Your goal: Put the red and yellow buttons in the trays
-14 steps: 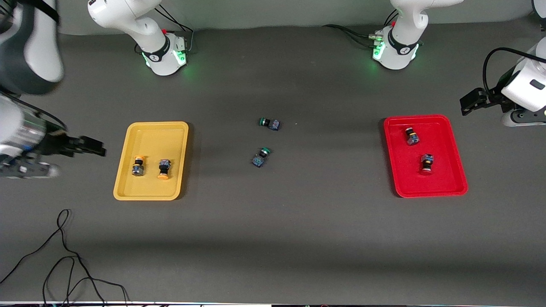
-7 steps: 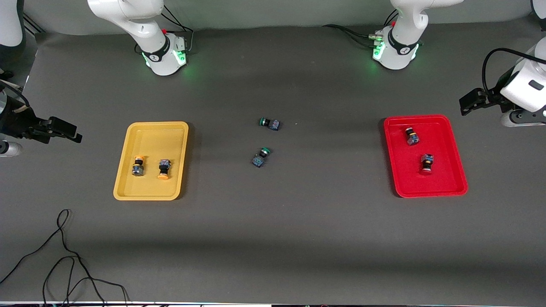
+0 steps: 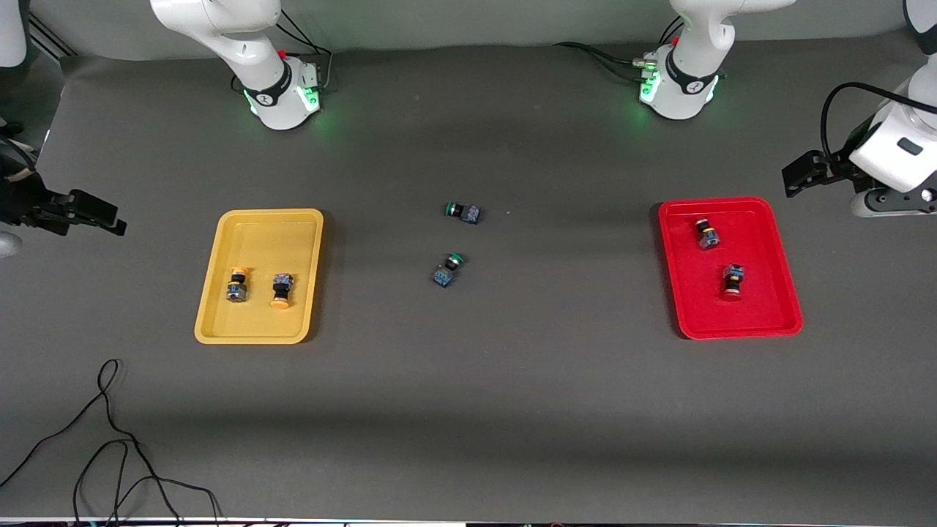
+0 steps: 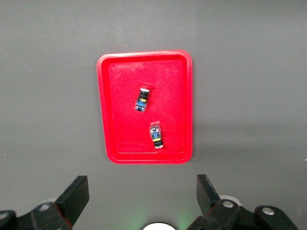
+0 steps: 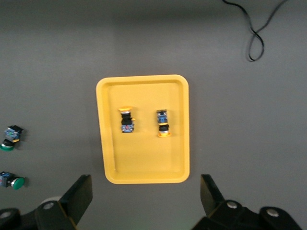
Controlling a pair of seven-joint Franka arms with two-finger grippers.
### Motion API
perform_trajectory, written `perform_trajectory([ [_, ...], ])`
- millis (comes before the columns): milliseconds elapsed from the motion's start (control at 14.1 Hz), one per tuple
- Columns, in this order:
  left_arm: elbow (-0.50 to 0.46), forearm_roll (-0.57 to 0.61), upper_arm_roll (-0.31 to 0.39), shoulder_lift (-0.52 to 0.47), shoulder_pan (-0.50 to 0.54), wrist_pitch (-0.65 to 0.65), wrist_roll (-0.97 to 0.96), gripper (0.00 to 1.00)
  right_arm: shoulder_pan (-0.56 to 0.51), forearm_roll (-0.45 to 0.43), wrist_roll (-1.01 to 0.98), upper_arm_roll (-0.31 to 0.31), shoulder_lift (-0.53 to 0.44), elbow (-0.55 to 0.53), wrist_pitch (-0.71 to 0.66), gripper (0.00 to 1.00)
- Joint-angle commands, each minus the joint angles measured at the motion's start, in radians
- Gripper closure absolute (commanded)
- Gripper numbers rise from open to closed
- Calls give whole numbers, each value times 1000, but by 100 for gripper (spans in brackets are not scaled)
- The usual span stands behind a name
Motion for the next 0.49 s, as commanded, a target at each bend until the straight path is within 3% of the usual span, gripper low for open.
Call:
perform_trajectory([
  [0, -15, -4, 6, -22, -11, -11, -15, 0, -28, -27, 9, 24, -22, -16, -15, 0],
  [424, -15, -4, 6, -19, -12, -15, -15, 0, -16, -29, 9, 18, -22, -12, -19, 0],
])
